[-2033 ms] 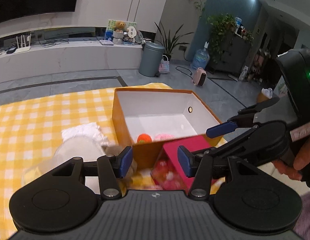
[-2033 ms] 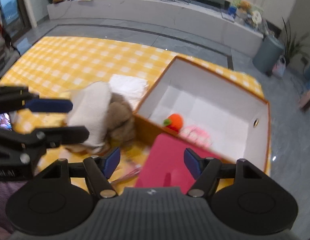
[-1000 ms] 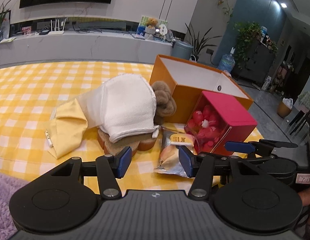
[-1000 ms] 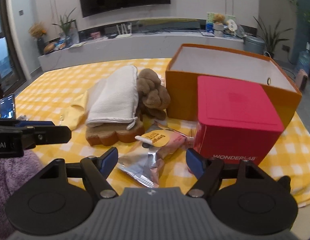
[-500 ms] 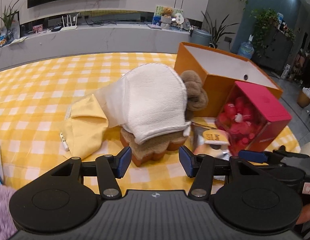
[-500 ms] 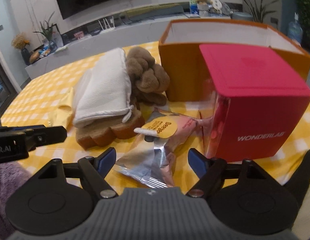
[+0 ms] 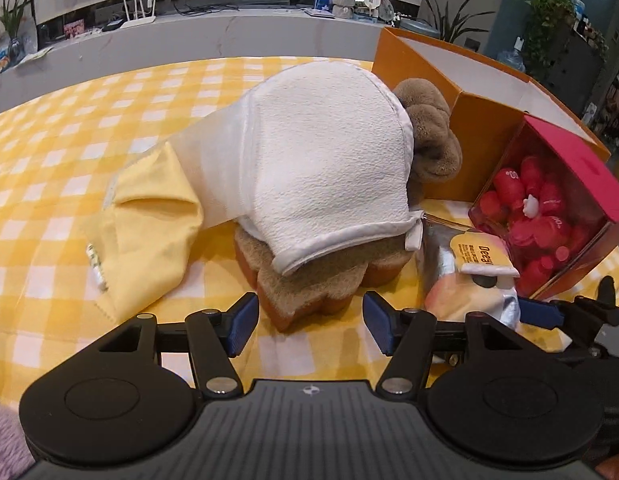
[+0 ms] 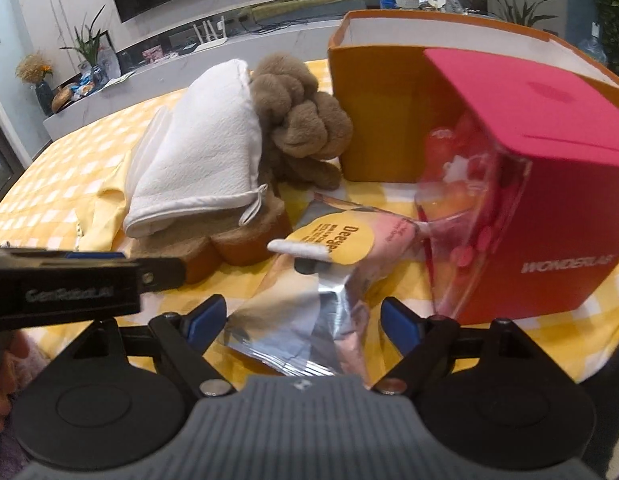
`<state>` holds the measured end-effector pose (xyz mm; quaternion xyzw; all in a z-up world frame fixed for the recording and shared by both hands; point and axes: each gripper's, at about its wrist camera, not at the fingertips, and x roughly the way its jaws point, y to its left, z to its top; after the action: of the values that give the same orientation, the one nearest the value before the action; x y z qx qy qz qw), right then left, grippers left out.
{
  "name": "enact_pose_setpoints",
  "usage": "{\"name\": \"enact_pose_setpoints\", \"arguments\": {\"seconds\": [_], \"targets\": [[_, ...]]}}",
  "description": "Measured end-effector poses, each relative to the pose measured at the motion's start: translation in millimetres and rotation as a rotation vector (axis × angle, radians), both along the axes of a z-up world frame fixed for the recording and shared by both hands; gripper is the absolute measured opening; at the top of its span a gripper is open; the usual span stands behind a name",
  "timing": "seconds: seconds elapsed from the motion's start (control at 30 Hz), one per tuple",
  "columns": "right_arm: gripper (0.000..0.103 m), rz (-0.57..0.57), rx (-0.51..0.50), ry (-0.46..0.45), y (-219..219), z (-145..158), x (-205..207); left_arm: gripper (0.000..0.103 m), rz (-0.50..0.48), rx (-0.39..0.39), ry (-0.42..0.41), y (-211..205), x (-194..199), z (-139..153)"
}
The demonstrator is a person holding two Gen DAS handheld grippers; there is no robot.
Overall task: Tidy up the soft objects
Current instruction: 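Grasp the brown bread-shaped sponge with the left tool while the right tool grasps the silver snack bag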
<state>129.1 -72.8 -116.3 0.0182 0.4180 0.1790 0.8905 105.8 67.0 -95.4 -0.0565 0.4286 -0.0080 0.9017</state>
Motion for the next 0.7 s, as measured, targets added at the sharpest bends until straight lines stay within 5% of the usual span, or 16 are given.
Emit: {"name": "enact_pose_setpoints", "arguments": {"seconds": [0.3,0.5,0.7], "targets": [[0.086,0.007,0.031,0.002,0,-9,3,0.075,0.046,0.006,0.024,0,10,-9],[0.077,0.022,0.026,-0.016,1,-9,1,0.075,0.052,0.022,0.034,-3,12,-11],[0.063,0.02,0.042,-0.021,-4,-7,1,0.064,0.049,0.018,0.027,-7,13,-9]]}}
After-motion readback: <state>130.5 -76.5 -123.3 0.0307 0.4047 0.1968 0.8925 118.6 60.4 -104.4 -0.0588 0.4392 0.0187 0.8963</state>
